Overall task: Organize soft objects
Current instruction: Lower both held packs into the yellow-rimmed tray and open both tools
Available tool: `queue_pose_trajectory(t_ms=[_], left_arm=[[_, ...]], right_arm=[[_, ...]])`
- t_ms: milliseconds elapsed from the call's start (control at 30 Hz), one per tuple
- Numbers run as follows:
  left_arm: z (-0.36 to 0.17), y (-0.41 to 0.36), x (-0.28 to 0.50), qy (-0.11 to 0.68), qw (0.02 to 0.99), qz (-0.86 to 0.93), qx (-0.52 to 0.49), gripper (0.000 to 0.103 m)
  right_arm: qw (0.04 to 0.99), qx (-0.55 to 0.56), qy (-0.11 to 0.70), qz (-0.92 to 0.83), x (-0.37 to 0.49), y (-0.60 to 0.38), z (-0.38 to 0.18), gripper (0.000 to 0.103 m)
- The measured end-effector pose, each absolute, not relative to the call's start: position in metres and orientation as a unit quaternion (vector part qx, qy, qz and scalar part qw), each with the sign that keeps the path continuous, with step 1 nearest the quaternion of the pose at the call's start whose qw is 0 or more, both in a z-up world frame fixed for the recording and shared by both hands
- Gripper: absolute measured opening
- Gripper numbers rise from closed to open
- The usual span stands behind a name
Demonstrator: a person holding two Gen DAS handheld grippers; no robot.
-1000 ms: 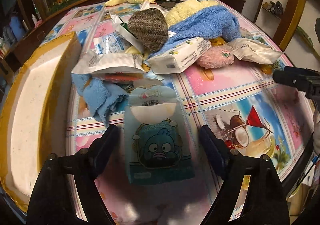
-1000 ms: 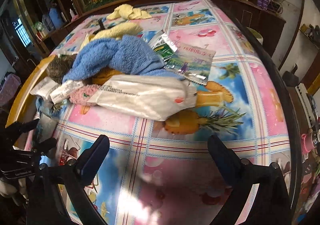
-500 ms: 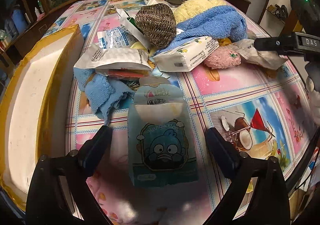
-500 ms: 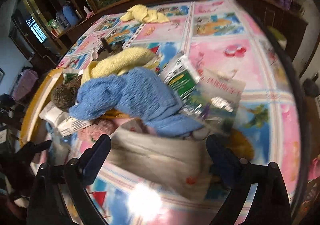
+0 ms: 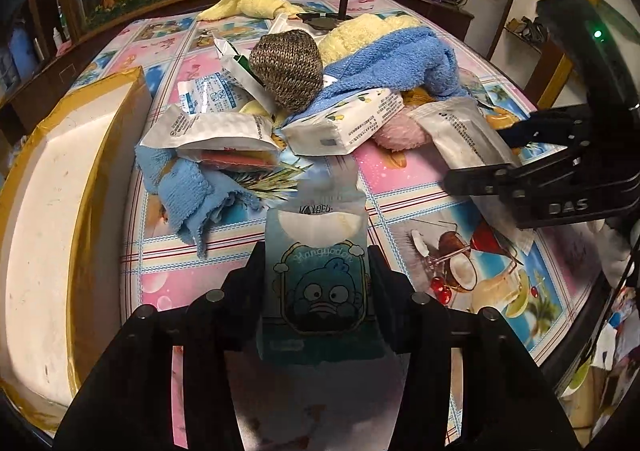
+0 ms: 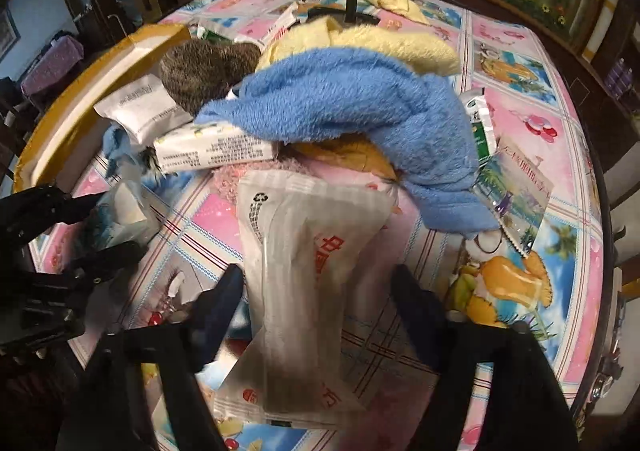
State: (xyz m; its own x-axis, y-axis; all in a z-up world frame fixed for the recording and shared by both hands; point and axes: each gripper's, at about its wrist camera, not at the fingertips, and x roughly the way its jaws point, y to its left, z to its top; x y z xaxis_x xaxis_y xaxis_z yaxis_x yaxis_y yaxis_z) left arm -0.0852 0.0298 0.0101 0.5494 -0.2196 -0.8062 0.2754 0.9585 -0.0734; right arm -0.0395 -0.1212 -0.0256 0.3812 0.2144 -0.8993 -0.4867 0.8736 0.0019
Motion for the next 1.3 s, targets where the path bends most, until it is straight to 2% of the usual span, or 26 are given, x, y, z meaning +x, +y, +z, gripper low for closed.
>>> queue_pose_trajectory(t_ms=[33,133,400,567,700,900,1067,1300], left_arm=[[0.011,0.031,-0.085,0.453,0.879,-0.147,0.025,0.044],[0.013,0.04,-0.085,0.458,0.874,-0.162,-0.007,0.04],[0.051,0.077,-0.106,0.423,0.88,-0.192,-0.094,0.039],[0.1,0.136,-0.112,0.376,0.898,-0.173,-0.15,0.039],[0.118,0.182,-0.097,0.366,0.911,-0.116,-0.147,0.039],[0.098,0.231,-0.042,0.379,0.903,-0.065,-0.192,0.039],[0.069,0.263,-0.003,0.382,0.891,-0.028,-0.245,0.04],[0.035,0.289,0.017,0.404,0.863,0.002,-0.303,0.047]], right_arm=[[0.829,-0.134,0.502,0.205,-0.046,-0.126,-0.022,0.047],[0.833,-0.116,0.502,0.202,-0.057,-0.129,-0.017,0.043],[0.852,-0.062,0.466,0.229,-0.095,-0.136,0.027,0.042],[0.841,-0.015,0.442,0.312,-0.097,-0.098,0.066,0.042],[0.821,0.009,0.43,0.376,-0.091,-0.044,0.084,0.043],[0.811,0.038,0.421,0.404,-0.048,0.039,0.089,0.043],[0.808,0.05,0.453,0.374,0.0,0.082,0.061,0.043],[0.814,0.045,0.477,0.33,0.035,0.108,0.038,0.046]])
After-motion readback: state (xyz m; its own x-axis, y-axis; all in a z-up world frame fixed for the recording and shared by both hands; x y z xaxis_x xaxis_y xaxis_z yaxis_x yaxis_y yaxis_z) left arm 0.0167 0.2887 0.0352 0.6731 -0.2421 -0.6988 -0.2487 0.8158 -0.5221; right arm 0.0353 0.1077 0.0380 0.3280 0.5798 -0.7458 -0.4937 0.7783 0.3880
